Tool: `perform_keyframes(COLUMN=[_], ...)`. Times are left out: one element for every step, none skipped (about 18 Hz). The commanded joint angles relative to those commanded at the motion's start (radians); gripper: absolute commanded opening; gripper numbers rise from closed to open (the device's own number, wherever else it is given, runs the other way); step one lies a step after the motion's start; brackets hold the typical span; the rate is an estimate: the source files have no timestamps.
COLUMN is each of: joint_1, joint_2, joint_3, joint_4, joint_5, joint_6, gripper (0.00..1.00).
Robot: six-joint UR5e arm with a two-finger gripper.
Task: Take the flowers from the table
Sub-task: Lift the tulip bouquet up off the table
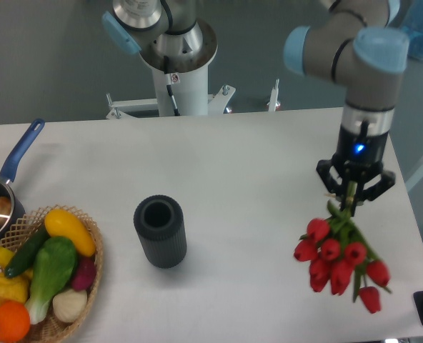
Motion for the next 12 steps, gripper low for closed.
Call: perform_keyframes(joint_1=[0.012, 0.021, 0.026, 0.032, 0.043, 0.049, 0.052, 0.057, 0.06, 0.063, 0.066, 0.066], joint_2=[0.006, 0.009, 0.014, 0.026, 0.031, 0.032, 0.032, 0.032, 0.034, 0.037, 0.037, 0.037], joint_3=[0.005, 0.008, 0.006, 0.006, 0.008, 0.009, 0.011, 0.011, 0.012, 0.015, 0.018, 0.018], joint_4=[0.002, 0.0, 0.0, 0.0, 0.0, 0.002, 0.002, 0.002, 0.002, 0.002, 0.002, 0.002], joint_5=[-0.025, -0.042, -0.052, -0.063, -0.078, -0.097, -0.115, -0.129, -0.137, -0.138, -0.14, -0.14], joint_6=[-0.014, -0.019, -0.022, -0.028, -0.037, -0.049, -0.052, -0.054, -0.054, -0.054, -0.054, -0.054], gripper=[0.07, 0.07, 0.07, 0.07, 0.07, 0.07, 0.07, 0.07, 0.07, 0.07, 0.07, 0.07])
